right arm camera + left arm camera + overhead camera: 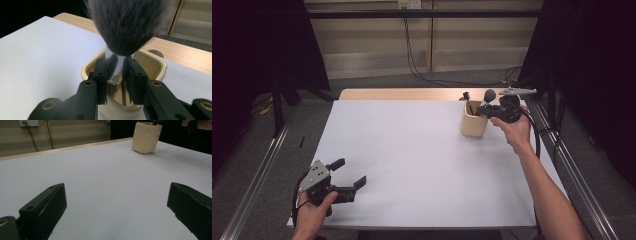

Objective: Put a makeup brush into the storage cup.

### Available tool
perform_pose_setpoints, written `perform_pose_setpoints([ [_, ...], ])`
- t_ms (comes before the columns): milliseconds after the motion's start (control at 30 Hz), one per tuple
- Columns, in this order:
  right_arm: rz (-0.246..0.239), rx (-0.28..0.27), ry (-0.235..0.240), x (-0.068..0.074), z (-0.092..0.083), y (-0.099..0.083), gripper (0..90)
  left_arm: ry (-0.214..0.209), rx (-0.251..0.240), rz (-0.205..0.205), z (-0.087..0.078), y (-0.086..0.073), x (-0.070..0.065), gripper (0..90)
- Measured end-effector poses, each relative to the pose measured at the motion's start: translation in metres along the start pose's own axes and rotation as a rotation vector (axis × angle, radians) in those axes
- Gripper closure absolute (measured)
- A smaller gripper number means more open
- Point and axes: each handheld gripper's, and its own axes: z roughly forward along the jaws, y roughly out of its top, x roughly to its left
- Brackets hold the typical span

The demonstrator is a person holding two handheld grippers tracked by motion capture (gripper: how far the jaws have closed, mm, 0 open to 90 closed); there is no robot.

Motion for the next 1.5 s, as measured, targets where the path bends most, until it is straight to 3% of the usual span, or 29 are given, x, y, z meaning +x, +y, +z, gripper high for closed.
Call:
perform_pose_setpoints([
  [200,0.011,-0.019,0.001,-0.001,0.0,-0.004,71.6,-0.001,0.001,0.003,0.0,0.0,0.0,2.4],
  [300,0.025,-0.025,0.022,-0.001,0.0,-0.006,66.6,-0.001,-0.001,0.001,0.0,0.0,0.0,2.4],
  [400,0.031,-0.05,0.007,0.0,0.0,-0.007,50.6,0.0,0.0,0.001,0.0,0.0,0.0,2.4],
  [867,0.074,-0.135,-0.037,-0.005,-0.01,-0.015,2.6,0.011,0.001,-0.004,0.003,0.002,0.003,2.4],
  [967,0.068,-0.145,-0.056,-0.004,-0.012,-0.016,0.8,0.013,0.0,-0.01,0.003,0.002,0.003,2.4],
  [1100,0.099,-0.147,-0.042,-0.007,-0.015,-0.019,0.3,0.023,0.002,-0.014,0.001,0.001,0.004,2.4],
  [1233,0.085,-0.178,-0.021,-0.004,-0.021,-0.02,0.0,0.036,-0.006,-0.018,-0.001,0.001,0.007,2.4],
  [1367,0.071,-0.175,-0.087,0.003,-0.025,-0.022,0.0,0.033,-0.011,-0.016,-0.002,0.001,0.007,2.4],
  [1500,0.057,-0.165,-0.116,0.009,-0.027,-0.027,0.5,0.036,-0.012,-0.012,-0.004,0.001,0.007,2.4],
])
